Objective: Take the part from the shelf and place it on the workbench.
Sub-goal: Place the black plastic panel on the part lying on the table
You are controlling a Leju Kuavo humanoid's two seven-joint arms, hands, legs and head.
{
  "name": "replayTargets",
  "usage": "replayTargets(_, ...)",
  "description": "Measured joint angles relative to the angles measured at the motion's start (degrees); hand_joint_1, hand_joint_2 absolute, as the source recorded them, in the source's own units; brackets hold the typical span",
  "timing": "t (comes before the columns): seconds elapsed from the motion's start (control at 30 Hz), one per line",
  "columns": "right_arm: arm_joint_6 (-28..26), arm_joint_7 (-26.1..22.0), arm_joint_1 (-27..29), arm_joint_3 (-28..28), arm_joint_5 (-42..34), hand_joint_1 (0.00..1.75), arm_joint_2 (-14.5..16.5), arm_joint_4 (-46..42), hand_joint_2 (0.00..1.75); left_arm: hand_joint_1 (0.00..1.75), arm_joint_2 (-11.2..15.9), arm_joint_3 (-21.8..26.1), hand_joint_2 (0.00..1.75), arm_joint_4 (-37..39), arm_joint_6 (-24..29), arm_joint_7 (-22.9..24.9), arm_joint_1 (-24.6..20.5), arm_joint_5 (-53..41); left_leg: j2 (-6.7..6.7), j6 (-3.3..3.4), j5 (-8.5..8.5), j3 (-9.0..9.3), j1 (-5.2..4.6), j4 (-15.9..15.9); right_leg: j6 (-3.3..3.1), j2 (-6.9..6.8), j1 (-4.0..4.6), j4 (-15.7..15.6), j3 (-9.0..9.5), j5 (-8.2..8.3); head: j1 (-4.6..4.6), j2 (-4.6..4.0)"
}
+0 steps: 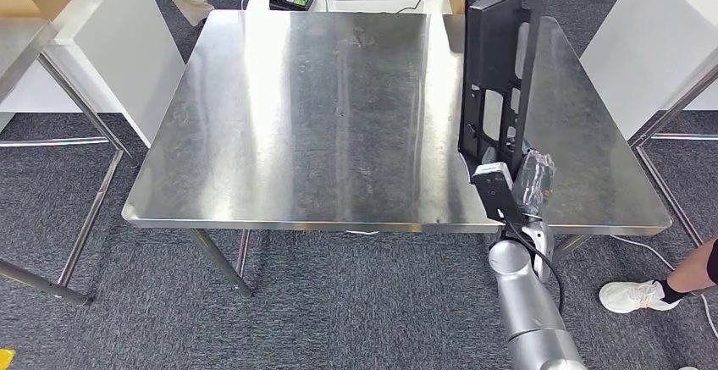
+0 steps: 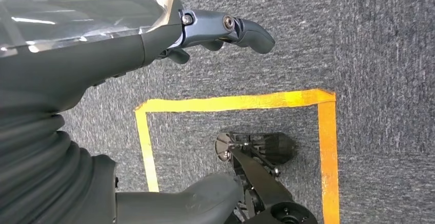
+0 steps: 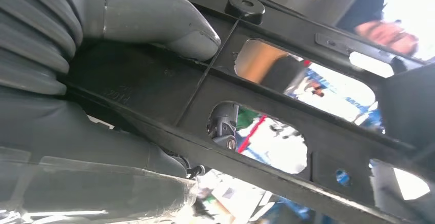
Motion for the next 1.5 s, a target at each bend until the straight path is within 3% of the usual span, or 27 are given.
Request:
replayTargets(0.07,0.3,0.2,0.1,1.6,0.5,1.75,0.1,-1.3,1.75,0.00,0.1,-0.4,1.75,0.0,0.0,0.0,-0.1,-0.1,-0.01,0.42,-0.06,0.53,0.15,-0.7,0.30,-0.02,-0.05,0.3,-0.02,-0.25,0.03,0.00)
replayTargets(0.13,0.6,0.5,0.2,3.0,1.0,1.75,0.2,-2.4,1.75,0.00,0.2,-0.6,1.75,0.0,0.1,0.1,-0.1,-0.1,0.04,0.91,-0.04,1.41,0.47,-1.6,0.24,-0.02,-0.09,3.9,-1.66,-1.41,0.11,0.00)
replayTargets(0.23,0.9,1.2,1.1,4.4,1.6,1.75,0.3,-3.2,1.75,0.00,0.2,-0.6,1.75,0.0,0.2,0.3,-0.2,-0.1,0.04,1.16,-0.70,2.26,0.57,-1.8,0.11,0.02,-0.43,15.9,-9.52,-4.42,0.24,0.00)
replayTargets(0.3,0.9,1.7,2.1,5.0,2.0,1.75,0.3,-3.5,1.75,0.00,0.2,-0.6,1.75,0.0,0.2,0.7,-0.1,-0.1,-0.13,0.82,-1.45,3.10,0.68,-1.8,1.03,0.00,-0.88,18.0,-12.65,-3.18,0.26,0.00)
replayTargets(0.37,0.9,2.1,2.9,5.4,2.3,1.75,0.4,-3.8,1.75,0.00,0.2,-0.6,1.75,0.0,0.2,1.0,0.0,-0.1,-0.29,0.14,-2.51,4.38,0.88,-1.7,2.65,-0.11,-1.60,11.6,-11.54,1.68,0.28,0.00)
replayTargets(0.4,1.0,2.1,3.0,5.6,2.3,1.75,0.4,-4.0,1.75,0.00,0.3,-0.6,1.75,0.0,0.2,1.1,0.0,-0.1,-0.33,-0.33,-3.19,4.86,0.83,-1.6,3.16,-0.26,-1.80,7.9,-10.33,3.90,0.36,0.00)
replayTargets(0.43,1.0,2.2,3.2,5.7,2.4,1.75,0.5,-4.2,1.75,0.00,0.4,-0.6,1.75,0.0,0.2,1.1,0.0,-0.1,-0.34,-0.79,-3.84,5.22,0.77,-1.5,3.12,-0.31,-1.90,4.9,-9.28,5.46,0.37,0.00)
replayTargets(0.47,1.0,2.3,3.4,5.9,2.5,1.75,0.5,-4.4,1.75,0.00,0.5,-0.6,1.75,0.0,0.2,1.1,0.0,-0.2,-0.34,-1.20,-4.35,5.39,0.68,-1.5,2.65,-0.36,-1.83,3.6,-8.69,5.99,0.29,0.00)
replayTargets(0.57,1.0,2.6,3.7,6.2,2.8,1.75,0.6,-5.4,1.75,0.00,0.6,-0.7,1.75,0.0,0.2,1.2,-0.1,-0.2,-0.18,-2.14,-5.41,5.99,1.11,-1.5,0.62,0.02,-1.50,3.3,-7.91,5.18,-0.04,0.00)
replayTargets(0.63,1.0,2.7,3.6,6.3,2.9,1.75,0.6,-6.1,1.75,0.00,0.6,-0.7,1.75,0.0,0.2,1.2,-0.2,-0.2,0.21,-2.76,-6.57,5.04,1.45,1.5,-0.55,0.19,-1.60,3.1,-6.67,4.33,-0.24,0.00)
replayTargets(0.67,1.0,2.7,3.6,6.4,2.9,1.75,0.7,-6.3,1.75,0.00,0.6,-0.7,1.75,0.0,0.2,1.2,-0.2,-0.2,0.39,-3.02,-7.47,3.08,1.50,5.1,-1.03,0.21,-1.53,3.1,-5.96,3.80,-0.34,0.00)
replayTargets(0.73,1.0,2.7,3.6,6.5,2.8,1.75,0.8,-6.4,1.75,0.00,0.6,-0.7,1.75,0.0,0.2,1.2,-0.2,-0.2,0.56,-3.30,-8.88,-3.11,1.51,13.5,-1.60,0.26,-1.30,3.1,-4.68,2.59,-0.43,0.00)
replayTargets(0.77,1.0,2.8,3.7,6.5,2.8,1.75,0.9,-6.4,1.75,0.00,0.6,-0.7,1.75,0.0,0.2,1.2,-0.1,-0.2,0.57,-3.27,-8.50,-5.93,1.50,16.1,-1.64,0.35,-1.17,3.1,-3.98,1.96,-0.44,0.00)
replayTargets(0.83,1.0,2.8,3.8,6.6,2.8,1.75,1.0,-6.5,1.75,0.00,0.6,-0.7,1.75,0.0,0.2,1.2,0.0,-0.2,0.57,-2.76,-4.04,-8.33,1.37,14.5,-1.66,0.59,-1.02,3.1,-2.25,0.59,-0.42,0.00)
replayTargets(0.9,1.0,2.8,3.9,6.6,2.9,1.75,1.0,-6.5,1.75,0.00,0.6,-0.7,1.75,0.0,0.2,1.2,0.0,-0.3,0.57,-1.77,2.27,-7.12,0.88,7.1,-1.52,0.75,-1.01,2.8,-0.48,-0.90,-0.38,0.00)
replayTargets(0.93,1.0,2.8,3.9,6.6,2.9,1.75,1.1,-6.6,1.75,0.00,0.7,-0.8,1.75,0.0,0.2,1.2,0.0,-0.3,0.60,-1.21,3.91,-6.00,0.47,4.1,-1.31,0.80,-0.86,2.5,0.12,-1.51,-0.38,0.00)
replayTargets(0.97,1.0,2.9,4.0,6.6,3.0,1.75,1.1,-6.6,1.75,0.00,0.8,-0.8,1.75,0.0,0.2,1.1,0.0,-0.4,0.65,-0.66,4.27,-5.00,0.10,2.0,-1.05,0.81,-0.84,2.0,0.57,-1.94,-0.44,0.00)
replayTargets(1.07,1.1,3.5,4.6,6.6,3.5,1.75,1.1,-7.3,1.75,0.00,1.0,-0.8,1.75,0.0,0.2,1.0,0.0,-0.7,0.64,0.42,2.74,-2.53,-0.28,-0.7,0.34,0.68,-0.47,1.9,1.82,-1.46,-0.68,0.00)
replayTargets(1.1,1.2,3.7,4.7,6.6,3.8,1.75,1.1,-7.7,1.75,0.00,1.0,-0.9,1.75,0.0,0.2,1.0,0.0,-0.7,0.52,0.58,2.57,-1.60,-0.23,-1.5,0.75,0.62,-0.35,3.3,1.50,-1.00,-0.62,0.00)
replayTargets(1.17,1.6,4.0,4.7,6.6,4.3,1.75,1.0,-8.2,1.75,0.00,0.9,-0.9,1.75,0.0,0.2,1.0,0.0,-0.8,0.38,0.99,2.04,0.20,-0.04,-2.5,0.87,0.56,-0.41,8.6,-1.94,-0.85,-0.40,0.00)
replayTargets(1.23,2.0,4.2,4.9,6.6,4.7,1.75,1.0,-8.3,1.75,0.00,0.8,-1.0,1.75,0.0,0.5,1.1,0.0,-0.8,0.29,1.24,1.13,1.45,0.05,-2.6,0.63,0.56,-0.58,14.6,-7.09,-2.79,-0.28,0.00)
replayTargets(1.3,2.2,4.8,5.3,6.7,5.6,1.75,1.0,-8.3,1.75,0.00,0.7,-1.1,1.75,0.0,1.4,1.6,0.0,-0.8,0.07,0.99,-0.02,2.80,0.27,-2.6,1.04,0.55,-0.85,16.1,-10.91,-5.22,-0.22,0.00)
replayTargets(1.33,2.2,5.2,5.3,6.7,6.2,1.75,0.9,-8.2,1.75,0.00,0.7,-1.1,1.75,0.0,1.9,1.9,0.0,-0.9,-0.05,0.72,-0.67,3.58,0.44,-2.6,1.64,0.53,-1.10,14.6,-11.70,-5.05,-0.22,0.00)
replayTargets(1.37,2.2,5.5,5.3,6.7,6.9,1.75,0.9,-8.0,1.75,0.00,0.6,-1.1,1.75,0.0,2.2,2.0,0.0,-0.9,-0.14,0.39,-1.35,4.38,0.62,-2.6,2.61,0.45,-1.45,11.8,-11.74,-3.38,-0.21,0.00)
replayTargets(1.43,2.2,6.2,5.2,6.8,8.4,1.75,0.9,-7.4,1.75,0.00,0.7,-1.1,1.75,0.0,2.4,1.9,0.0,-0.9,-0.20,-0.48,-2.90,5.71,0.82,-2.3,4.58,-0.40,-2.01,6.0,-10.87,2.60,-0.07,0.00)
replayTargets(1.47,2.2,6.6,5.1,7.0,9.1,1.75,1.0,-6.9,1.75,0.00,0.7,-1.1,1.75,0.0,2.4,1.8,-0.1,-0.9,-0.16,-0.93,-3.62,6.11,0.76,-2.1,4.59,-0.85,-2.00,4.3,-10.23,4.96,0.02,0.00)
replayTargets(1.5,2.2,6.8,5.0,7.2,9.7,1.75,1.0,-6.5,1.75,0.00,0.7,-1.1,1.75,0.0,2.4,1.7,-0.1,-0.9,-0.07,-1.33,-4.18,6.43,0.68,-1.8,3.84,-1.21,-1.89,3.6,-9.88,6.33,-0.03,0.00)
